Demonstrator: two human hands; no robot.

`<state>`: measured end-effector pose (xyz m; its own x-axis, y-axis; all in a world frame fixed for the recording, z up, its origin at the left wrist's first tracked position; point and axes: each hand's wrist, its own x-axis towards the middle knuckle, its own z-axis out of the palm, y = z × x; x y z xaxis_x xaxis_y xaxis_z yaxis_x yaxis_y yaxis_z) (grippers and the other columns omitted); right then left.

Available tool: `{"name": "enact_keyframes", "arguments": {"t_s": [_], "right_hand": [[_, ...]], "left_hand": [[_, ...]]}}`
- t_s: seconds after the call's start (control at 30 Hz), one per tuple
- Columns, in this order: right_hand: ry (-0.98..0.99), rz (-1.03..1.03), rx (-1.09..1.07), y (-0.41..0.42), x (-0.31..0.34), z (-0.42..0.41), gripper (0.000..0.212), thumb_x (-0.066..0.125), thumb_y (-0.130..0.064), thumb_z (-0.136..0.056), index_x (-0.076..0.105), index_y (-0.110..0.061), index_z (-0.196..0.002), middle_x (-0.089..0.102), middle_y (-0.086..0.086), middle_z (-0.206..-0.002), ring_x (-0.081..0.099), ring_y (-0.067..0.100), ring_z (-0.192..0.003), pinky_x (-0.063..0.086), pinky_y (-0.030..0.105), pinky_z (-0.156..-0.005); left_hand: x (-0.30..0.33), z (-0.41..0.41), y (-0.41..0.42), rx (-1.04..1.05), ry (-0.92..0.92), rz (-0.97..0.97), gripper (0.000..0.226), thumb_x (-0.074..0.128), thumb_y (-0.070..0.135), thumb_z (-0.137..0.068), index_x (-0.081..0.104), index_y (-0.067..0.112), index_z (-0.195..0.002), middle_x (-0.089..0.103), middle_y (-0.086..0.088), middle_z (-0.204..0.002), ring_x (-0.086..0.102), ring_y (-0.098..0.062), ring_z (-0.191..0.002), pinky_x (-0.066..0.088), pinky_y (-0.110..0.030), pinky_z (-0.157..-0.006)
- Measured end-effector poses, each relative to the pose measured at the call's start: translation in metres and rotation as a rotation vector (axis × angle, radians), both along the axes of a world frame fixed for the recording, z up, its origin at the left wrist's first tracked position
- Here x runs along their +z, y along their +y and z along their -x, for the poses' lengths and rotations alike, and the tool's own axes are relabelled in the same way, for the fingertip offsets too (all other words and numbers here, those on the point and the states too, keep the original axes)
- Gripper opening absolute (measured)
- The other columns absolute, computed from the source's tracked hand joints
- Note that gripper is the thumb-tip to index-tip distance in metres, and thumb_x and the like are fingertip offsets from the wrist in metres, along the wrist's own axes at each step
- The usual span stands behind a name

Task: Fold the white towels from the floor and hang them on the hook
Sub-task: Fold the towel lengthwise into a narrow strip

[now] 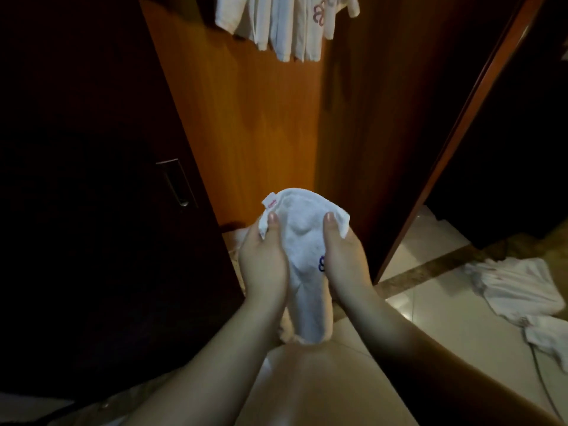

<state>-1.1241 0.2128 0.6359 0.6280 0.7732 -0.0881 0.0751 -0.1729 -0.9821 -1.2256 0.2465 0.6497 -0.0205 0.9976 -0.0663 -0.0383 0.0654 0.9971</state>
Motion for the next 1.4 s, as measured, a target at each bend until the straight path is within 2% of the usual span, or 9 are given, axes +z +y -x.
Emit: {"name": "enact_keyframes", "arguments": {"t_s": [0.2, 0.37, 0.5, 0.6, 0.9, 1.0, 1.1, 1.27, 1.4], "right_hand": [[0.04, -0.08, 0.222, -0.016, -0.001, 0.016, 0.046, 0.032, -0.069, -0.086, 0.06, -0.042, -0.112, 0.07, -0.033, -0.093, 0.066, -0.012, -0.09, 0.048, 0.003, -0.066], [0.045, -0.156, 0.395, -0.02, 0.006, 0.007, 0.05, 0.027, -0.066, -0.091, 0.055, -0.039, -0.123, 0.066, -0.042, -0.099, 0.059, -0.02, -0.102, 0.042, -0.003, -0.075], [-0.005, -0.173, 0.537, -0.023, 0.015, -0.003, 0.056, 0.027, -0.065, -0.095, 0.04, -0.037, -0.142, 0.057, -0.041, -0.118, 0.048, -0.023, -0.117, 0.036, -0.003, -0.089], [-0.141, -0.2, 0.625, -0.025, 0.019, -0.012, 0.069, 0.039, -0.078, -0.087, 0.026, -0.044, -0.145, 0.047, -0.05, -0.126, 0.042, -0.021, -0.125, 0.035, 0.003, -0.099], [-0.051, -0.224, 0.427, -0.025, 0.034, -0.022, 0.049, 0.041, -0.053, -0.095, 0.063, -0.025, -0.129, 0.072, 0.001, -0.117, 0.067, 0.013, -0.112, 0.052, 0.04, -0.102], [0.014, -0.244, 0.378, -0.016, 0.062, -0.041, 0.041, 0.044, -0.045, -0.089, 0.077, -0.021, -0.089, 0.077, 0.007, -0.096, 0.071, 0.025, -0.098, 0.05, 0.053, -0.097], [-0.053, -0.247, 0.466, -0.005, 0.093, -0.057, 0.044, 0.044, -0.044, -0.086, 0.075, -0.017, -0.071, 0.074, -0.001, -0.076, 0.069, 0.014, -0.076, 0.05, 0.038, -0.082], [0.028, -0.306, 0.647, 0.004, 0.144, -0.071, 0.037, 0.048, -0.039, -0.079, 0.071, -0.011, -0.087, 0.069, 0.002, -0.081, 0.063, 0.017, -0.08, 0.048, 0.029, -0.08], [0.117, -0.384, 0.744, 0.007, 0.178, -0.076, 0.039, 0.052, -0.037, -0.08, 0.075, -0.01, -0.095, 0.072, 0.009, -0.095, 0.066, 0.024, -0.095, 0.054, 0.035, -0.087]], "left_hand": [[0.011, -0.005, -0.032, -0.1, 0.033, -0.058, 0.015, 0.055, 0.035, -0.101, 0.067, 0.027, -0.106, 0.072, 0.007, -0.092, 0.068, 0.003, -0.087, 0.053, -0.016, -0.075], [0.015, -0.001, -0.032, -0.298, -0.019, -0.026, 0.016, 0.05, 0.037, -0.102, 0.065, 0.033, -0.1, 0.075, 0.02, -0.089, 0.07, 0.004, -0.092, 0.052, -0.009, -0.071], [0.019, 0.01, -0.024, -0.569, -0.214, 0.141, 0.075, 0.046, 0.067, -0.085, 0.057, 0.017, -0.139, 0.065, -0.007, -0.134, 0.057, -0.018, -0.13, 0.042, -0.039, -0.112], [0.027, 0.02, -0.015, -0.641, -0.259, 0.16, 0.078, 0.033, 0.069, -0.089, 0.056, 0.017, -0.142, 0.059, -0.01, -0.143, 0.054, -0.019, -0.133, 0.035, -0.043, -0.118], [0.055, 0.025, -0.001, -0.794, -0.359, 0.129, 0.079, 0.027, 0.061, -0.097, 0.07, -0.001, -0.119, 0.056, -0.009, -0.145, 0.055, -0.015, -0.131, 0.052, -0.031, -0.101], [0.058, 0.027, 0.011, -0.585, -0.27, -0.106, 0.064, 0.034, 0.052, -0.102, 0.079, 0.006, -0.099, 0.073, -0.013, -0.118, 0.068, -0.02, -0.113, 0.055, -0.028, -0.086], [0.056, 0.026, 0.024, -0.25, -0.091, -0.392, 0.029, 0.063, 0.051, -0.085, 0.076, 0.026, -0.096, 0.075, 0.004, -0.101, 0.068, -0.012, -0.1, 0.048, -0.027, -0.084], [0.077, 0.018, 0.04, -0.722, -0.222, -0.221, 0.072, 0.088, 0.058, -0.061, 0.063, 0.017, -0.115, 0.076, 0.005, -0.087, 0.069, -0.01, -0.079, 0.05, -0.018, -0.068], [0.106, 0.007, 0.036, -0.888, -0.274, -0.241, 0.036, 0.085, 0.048, -0.068, 0.079, 0.013, -0.076, 0.075, 0.005, -0.074, 0.072, -0.006, -0.071, 0.053, -0.015, -0.063]]}}
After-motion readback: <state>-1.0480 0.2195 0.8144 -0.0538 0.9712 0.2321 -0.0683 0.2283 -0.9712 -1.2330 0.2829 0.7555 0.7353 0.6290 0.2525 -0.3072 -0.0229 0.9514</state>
